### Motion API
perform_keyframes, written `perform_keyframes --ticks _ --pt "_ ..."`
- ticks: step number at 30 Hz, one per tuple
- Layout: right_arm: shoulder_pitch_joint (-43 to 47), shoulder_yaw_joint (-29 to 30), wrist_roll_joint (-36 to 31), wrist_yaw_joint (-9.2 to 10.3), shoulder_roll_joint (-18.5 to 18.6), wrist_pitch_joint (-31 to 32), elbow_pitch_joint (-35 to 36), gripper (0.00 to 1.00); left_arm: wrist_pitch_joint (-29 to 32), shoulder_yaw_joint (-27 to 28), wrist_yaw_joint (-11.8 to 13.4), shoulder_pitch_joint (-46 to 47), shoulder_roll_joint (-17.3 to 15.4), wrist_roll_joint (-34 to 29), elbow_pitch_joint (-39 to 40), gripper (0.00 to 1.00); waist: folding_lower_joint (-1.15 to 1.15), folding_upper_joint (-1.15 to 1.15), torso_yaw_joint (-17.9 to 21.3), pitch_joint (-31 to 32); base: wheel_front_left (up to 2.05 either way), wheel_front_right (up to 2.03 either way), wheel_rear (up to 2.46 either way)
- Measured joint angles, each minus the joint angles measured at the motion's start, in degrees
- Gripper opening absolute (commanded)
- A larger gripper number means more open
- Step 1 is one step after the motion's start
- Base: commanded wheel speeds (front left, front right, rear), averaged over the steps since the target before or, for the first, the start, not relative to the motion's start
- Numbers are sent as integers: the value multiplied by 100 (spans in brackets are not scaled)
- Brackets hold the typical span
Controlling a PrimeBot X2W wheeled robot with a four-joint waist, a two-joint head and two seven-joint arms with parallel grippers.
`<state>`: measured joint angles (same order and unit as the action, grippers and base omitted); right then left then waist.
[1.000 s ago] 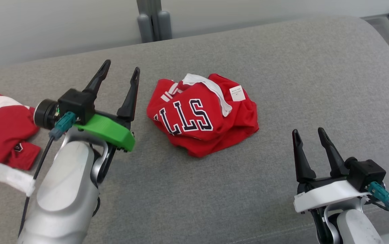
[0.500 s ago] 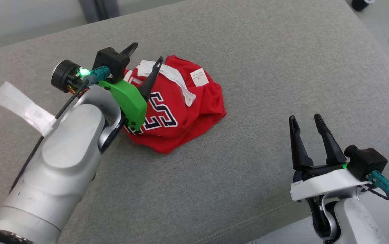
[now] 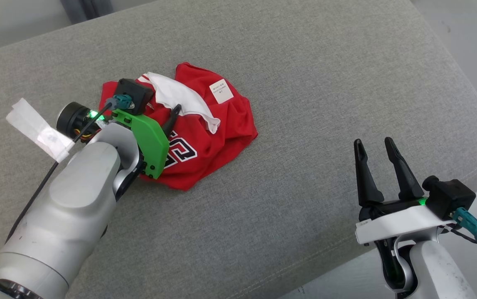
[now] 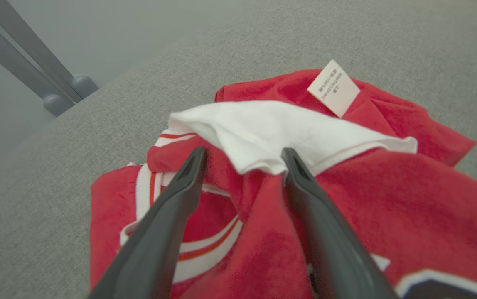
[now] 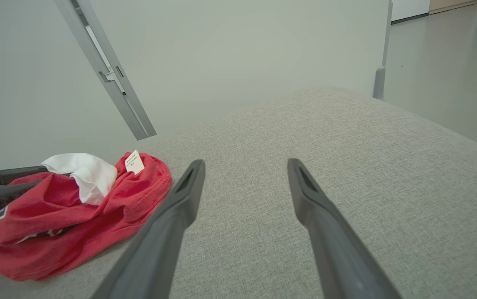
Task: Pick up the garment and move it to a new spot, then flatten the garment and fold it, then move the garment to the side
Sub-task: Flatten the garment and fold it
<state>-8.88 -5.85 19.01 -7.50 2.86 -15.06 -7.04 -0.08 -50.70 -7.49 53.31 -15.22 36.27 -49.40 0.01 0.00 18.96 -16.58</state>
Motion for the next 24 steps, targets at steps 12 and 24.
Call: perform_keyframes --ticks 12,24 --pt "58 68 -118 0 -5 0 -47 100 -1221 -32 0 274 92 420 115 0 0 0 -255 159 0 0 0" --pt "275 154 -271 0 -5 0 -124 100 -1495 850 353 -951 -269 600 1752 0 -1 0 -1171 511 0 0 0"
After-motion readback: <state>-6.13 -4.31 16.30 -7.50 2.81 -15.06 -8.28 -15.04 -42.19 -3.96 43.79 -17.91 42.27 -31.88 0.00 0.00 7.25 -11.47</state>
